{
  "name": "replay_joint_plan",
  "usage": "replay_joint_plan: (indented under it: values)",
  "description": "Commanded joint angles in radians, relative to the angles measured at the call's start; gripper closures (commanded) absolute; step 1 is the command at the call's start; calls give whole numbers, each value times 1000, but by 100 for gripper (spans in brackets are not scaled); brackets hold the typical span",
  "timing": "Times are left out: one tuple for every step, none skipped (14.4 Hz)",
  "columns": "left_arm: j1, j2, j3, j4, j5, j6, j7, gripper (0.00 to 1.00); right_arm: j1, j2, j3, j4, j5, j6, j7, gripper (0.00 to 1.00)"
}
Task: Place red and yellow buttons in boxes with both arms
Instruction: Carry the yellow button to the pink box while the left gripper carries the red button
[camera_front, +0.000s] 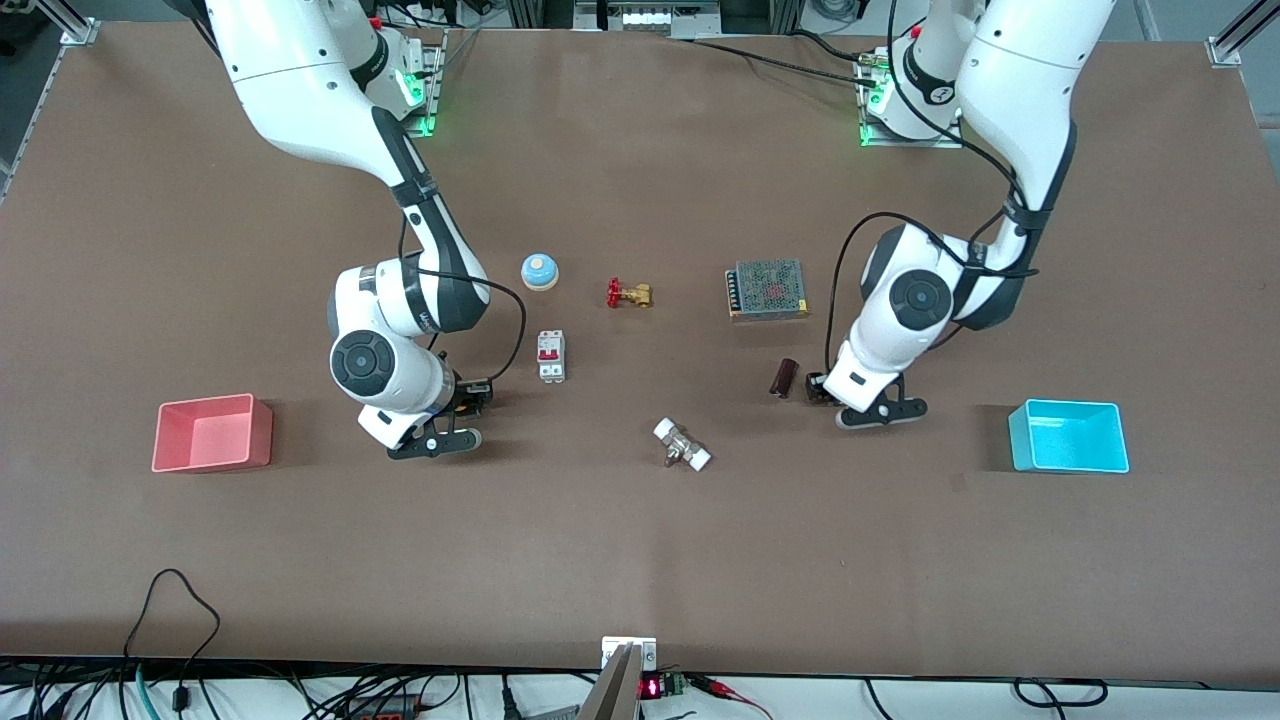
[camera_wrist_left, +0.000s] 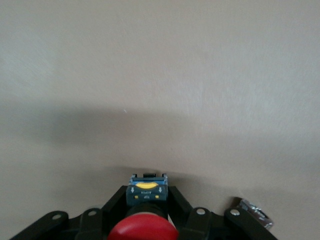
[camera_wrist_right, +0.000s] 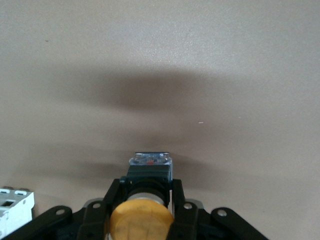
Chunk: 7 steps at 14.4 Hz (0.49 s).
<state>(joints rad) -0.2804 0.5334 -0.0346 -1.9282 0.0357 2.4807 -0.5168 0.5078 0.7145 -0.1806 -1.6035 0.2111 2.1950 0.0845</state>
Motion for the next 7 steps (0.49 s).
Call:
replay_joint_plan:
  values:
    - [75,-50,1,99,24,-175,93,99,3,13,-5,19,10,2,11,61]
    - [107,-65,1,104,26,-187,136,99,0,13,-5,19,10,2,6,61]
    - [150,-79,1,103,26,-189,183,99,-3,11,-5,19,10,2,0,61]
    - [186,-87,1,103,26,-189,234,99,-5,10,-7,19,10,2,4,63]
    - [223,-89,1,104,26,-189,288,99,-3,8,-8,19,7,2,1,66]
    - [262,-89,1,106,24,-189,344,99,-5,5,-10,19,7,2,0,68]
    - [294,-87,1,107,24,-187,392,99,-6,3,-13,19,5,2,-5,69]
